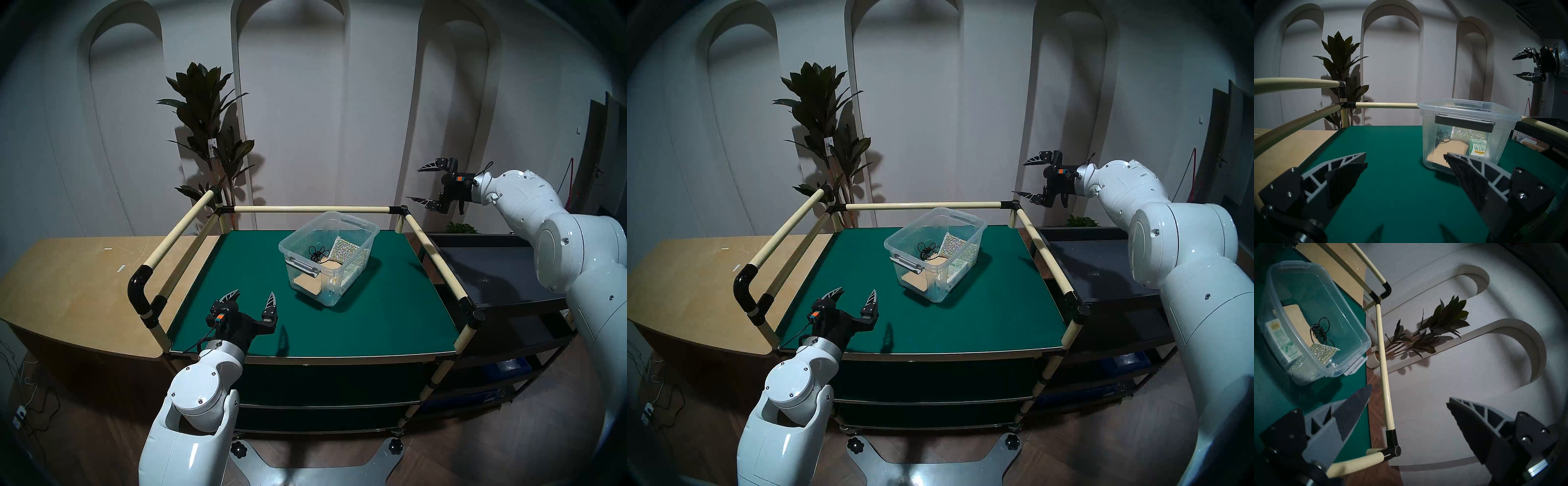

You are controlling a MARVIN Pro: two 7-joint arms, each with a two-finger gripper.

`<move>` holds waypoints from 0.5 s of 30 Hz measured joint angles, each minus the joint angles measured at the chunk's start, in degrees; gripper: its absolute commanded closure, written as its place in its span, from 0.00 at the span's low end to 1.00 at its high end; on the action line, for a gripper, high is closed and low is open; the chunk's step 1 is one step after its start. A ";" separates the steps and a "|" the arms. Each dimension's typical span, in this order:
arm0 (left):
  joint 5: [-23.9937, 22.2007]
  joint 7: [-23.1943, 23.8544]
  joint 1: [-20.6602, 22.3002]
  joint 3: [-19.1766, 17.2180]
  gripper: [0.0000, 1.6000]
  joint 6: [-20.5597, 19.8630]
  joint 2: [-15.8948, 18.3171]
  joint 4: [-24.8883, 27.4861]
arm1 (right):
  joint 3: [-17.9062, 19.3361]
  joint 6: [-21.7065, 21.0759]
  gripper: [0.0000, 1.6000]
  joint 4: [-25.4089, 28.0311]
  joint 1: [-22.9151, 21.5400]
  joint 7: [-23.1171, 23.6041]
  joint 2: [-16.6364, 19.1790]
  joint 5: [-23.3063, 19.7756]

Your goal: Put the storage box onto the shelf

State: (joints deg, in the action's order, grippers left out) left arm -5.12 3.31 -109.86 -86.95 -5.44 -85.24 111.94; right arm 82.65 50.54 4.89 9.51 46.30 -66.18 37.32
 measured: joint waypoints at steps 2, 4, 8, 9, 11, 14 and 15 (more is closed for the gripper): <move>0.00 -0.01 0.03 0.00 0.00 0.00 0.00 0.02 | 1.24 0.20 0.00 -0.02 0.97 0.13 -0.44 -1.06; 0.00 -0.01 0.05 0.01 0.00 0.00 0.00 0.02 | 2.10 0.37 0.00 -0.03 1.58 0.21 -0.71 -1.78; -0.01 -0.02 0.09 0.01 0.00 0.00 0.00 0.04 | 4.15 0.84 0.00 -0.05 2.82 0.35 -1.11 -3.46; -0.01 -0.02 0.10 0.01 0.00 0.00 0.00 0.04 | 4.63 0.97 0.00 -0.05 3.07 0.37 -1.15 -3.85; -0.01 -0.02 0.12 0.01 0.00 0.00 0.00 0.04 | 5.66 1.26 0.00 -0.07 3.51 0.39 -1.15 -4.67; -0.01 -0.03 0.14 0.02 0.00 0.00 0.00 0.04 | 7.16 1.70 0.00 -0.08 3.98 0.41 -0.95 -5.85; -0.01 -0.03 0.15 0.02 0.00 0.00 0.00 0.05 | 7.65 1.85 0.00 -0.08 4.09 0.41 -0.82 -6.24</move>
State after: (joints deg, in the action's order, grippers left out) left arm -5.14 3.28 -109.71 -86.93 -5.44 -85.24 111.99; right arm 90.30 52.39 4.81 13.60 46.72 -67.00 31.08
